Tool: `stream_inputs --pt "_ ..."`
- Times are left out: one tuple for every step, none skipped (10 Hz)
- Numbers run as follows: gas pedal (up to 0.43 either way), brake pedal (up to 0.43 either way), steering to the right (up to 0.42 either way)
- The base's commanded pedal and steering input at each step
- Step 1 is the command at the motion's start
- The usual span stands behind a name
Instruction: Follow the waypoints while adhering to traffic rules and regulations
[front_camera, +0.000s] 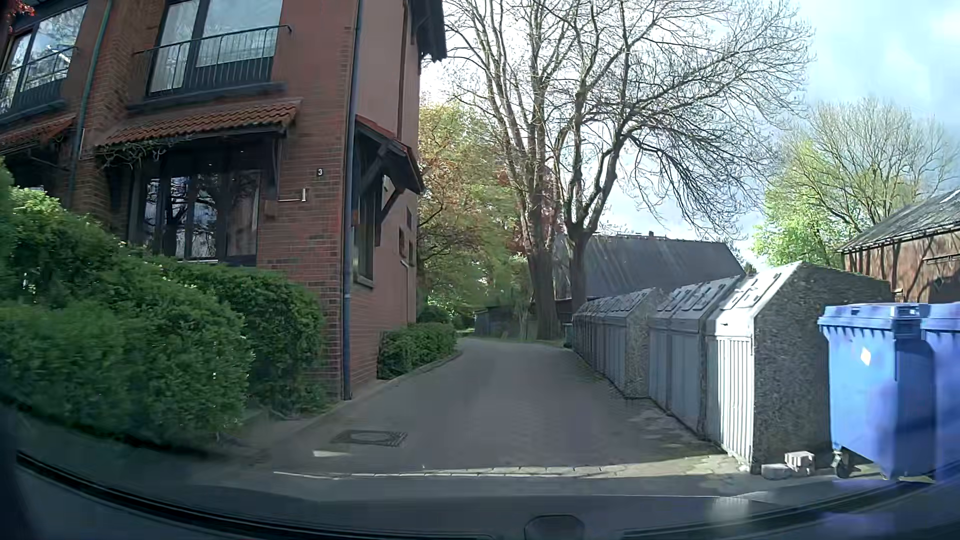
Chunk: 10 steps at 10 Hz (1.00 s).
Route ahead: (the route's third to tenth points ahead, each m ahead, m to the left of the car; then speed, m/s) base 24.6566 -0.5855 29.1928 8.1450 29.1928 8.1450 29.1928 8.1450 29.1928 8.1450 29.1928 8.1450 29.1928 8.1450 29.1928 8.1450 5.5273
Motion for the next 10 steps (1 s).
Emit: stream_inputs --pt "0.177 0.000 -0.001" --pt "0.177 0.000 0.001" --pt "0.177 0.000 0.001" --pt "0.177 0.000 0.001" --pt "0.169 0.000 0.001" --pt "0.169 0.000 0.003" --pt "0.169 0.000 0.005" --pt "0.169 0.000 0.003" --pt "0.169 0.000 0.001" --pt "0.169 0.000 0.003"
